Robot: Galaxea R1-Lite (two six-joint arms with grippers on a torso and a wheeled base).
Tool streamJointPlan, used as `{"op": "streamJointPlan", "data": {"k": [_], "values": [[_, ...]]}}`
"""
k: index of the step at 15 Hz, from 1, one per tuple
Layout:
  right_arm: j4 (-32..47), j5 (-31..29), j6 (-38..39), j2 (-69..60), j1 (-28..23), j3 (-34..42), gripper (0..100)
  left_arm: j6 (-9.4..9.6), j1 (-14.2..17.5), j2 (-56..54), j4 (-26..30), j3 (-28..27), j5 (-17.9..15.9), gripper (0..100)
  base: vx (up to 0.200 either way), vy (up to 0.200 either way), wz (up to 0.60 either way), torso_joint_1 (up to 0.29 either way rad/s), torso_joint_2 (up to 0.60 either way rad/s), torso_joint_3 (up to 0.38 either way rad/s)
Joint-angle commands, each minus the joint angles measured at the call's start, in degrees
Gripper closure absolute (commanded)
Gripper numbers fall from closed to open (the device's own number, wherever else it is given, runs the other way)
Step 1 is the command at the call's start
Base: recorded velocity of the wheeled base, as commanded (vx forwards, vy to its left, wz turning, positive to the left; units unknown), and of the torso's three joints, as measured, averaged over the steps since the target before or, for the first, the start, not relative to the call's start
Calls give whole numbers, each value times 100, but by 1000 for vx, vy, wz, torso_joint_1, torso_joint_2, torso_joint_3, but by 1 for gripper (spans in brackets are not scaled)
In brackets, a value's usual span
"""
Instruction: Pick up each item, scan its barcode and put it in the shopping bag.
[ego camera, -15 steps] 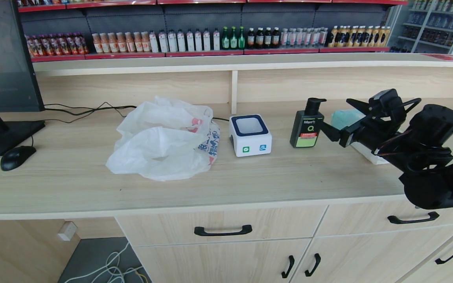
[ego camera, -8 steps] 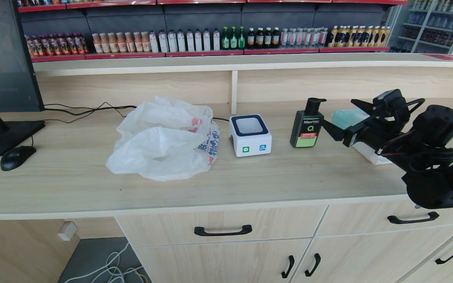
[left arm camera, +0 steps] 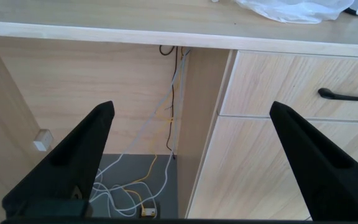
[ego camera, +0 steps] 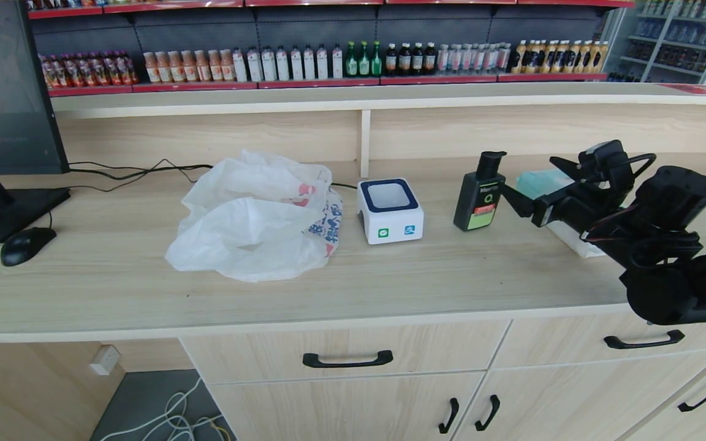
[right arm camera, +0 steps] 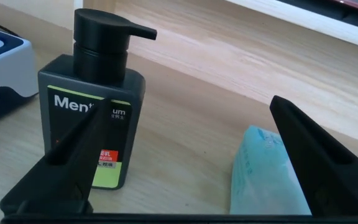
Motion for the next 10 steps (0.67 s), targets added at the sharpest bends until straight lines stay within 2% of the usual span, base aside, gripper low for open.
{"op": "streamJointPlan", "data": {"k": [1, 10], "values": [[-3, -3, -8, 45, -52, -7, 0, 7, 1, -2, -12, 0, 0, 0, 0, 0, 0, 0, 0, 0], [14, -29, -17, 309, -69, -393, 0, 7, 1, -2, -3, 0, 0, 0, 0, 0, 0, 0, 0, 0]]}}
